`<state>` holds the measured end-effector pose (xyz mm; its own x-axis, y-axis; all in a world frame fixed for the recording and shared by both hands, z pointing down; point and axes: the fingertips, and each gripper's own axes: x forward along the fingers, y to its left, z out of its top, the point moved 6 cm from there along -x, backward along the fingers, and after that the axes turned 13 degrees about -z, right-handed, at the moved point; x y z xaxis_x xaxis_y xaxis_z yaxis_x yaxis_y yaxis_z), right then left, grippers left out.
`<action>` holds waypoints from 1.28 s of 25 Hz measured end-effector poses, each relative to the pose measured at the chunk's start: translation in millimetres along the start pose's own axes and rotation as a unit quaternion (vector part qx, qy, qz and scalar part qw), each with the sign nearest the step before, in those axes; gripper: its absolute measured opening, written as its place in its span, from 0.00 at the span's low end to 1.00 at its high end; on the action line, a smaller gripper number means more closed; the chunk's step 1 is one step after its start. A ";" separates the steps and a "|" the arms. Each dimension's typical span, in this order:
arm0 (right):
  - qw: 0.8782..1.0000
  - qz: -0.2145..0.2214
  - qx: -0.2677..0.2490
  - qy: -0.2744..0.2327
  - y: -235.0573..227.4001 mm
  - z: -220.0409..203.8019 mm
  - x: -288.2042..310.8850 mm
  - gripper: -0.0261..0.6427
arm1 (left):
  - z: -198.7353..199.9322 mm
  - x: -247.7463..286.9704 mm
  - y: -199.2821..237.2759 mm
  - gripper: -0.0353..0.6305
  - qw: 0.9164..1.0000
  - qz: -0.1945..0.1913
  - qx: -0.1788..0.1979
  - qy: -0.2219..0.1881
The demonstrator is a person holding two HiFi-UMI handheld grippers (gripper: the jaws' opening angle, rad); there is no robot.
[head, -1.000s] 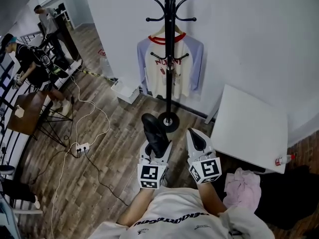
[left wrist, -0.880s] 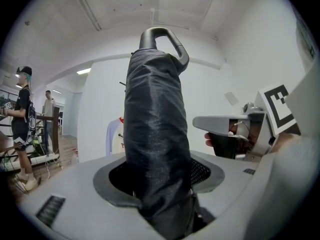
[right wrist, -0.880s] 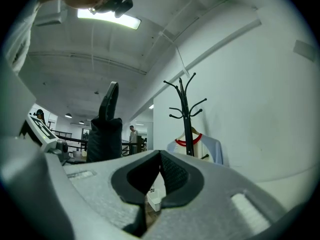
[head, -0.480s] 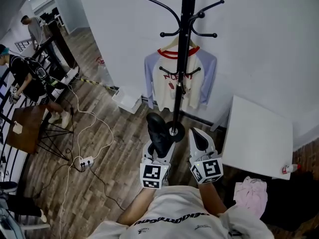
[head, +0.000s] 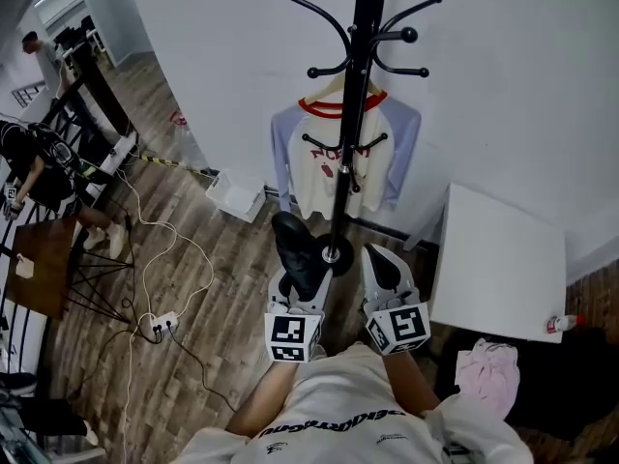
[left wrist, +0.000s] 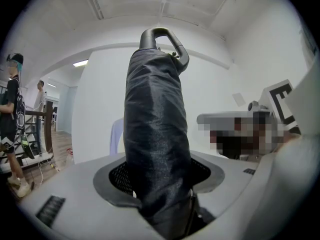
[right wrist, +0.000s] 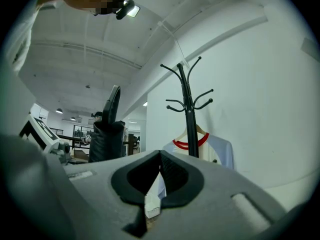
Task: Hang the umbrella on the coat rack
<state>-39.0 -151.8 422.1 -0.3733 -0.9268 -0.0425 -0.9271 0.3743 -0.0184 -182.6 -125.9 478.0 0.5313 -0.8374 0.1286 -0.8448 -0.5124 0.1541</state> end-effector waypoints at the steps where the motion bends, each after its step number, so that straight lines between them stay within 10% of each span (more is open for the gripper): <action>1: 1.000 -0.001 0.000 0.000 -2.2 -0.6 4.3 0.04 | 3.6 5.4 2.0 0.44 1.000 -0.003 -0.003 0.000; 32: 1.000 0.015 0.003 -0.011 -77.4 -9.3 83.3 0.04 | 118.9 150.1 88.6 0.44 1.000 0.008 0.021 0.010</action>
<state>1.4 -258.3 429.3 -0.4008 -0.9139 -0.0650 -0.9149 0.4029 -0.0233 -185.2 -319.6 394.5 0.5178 -0.8421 0.1508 -0.8553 -0.5061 0.1110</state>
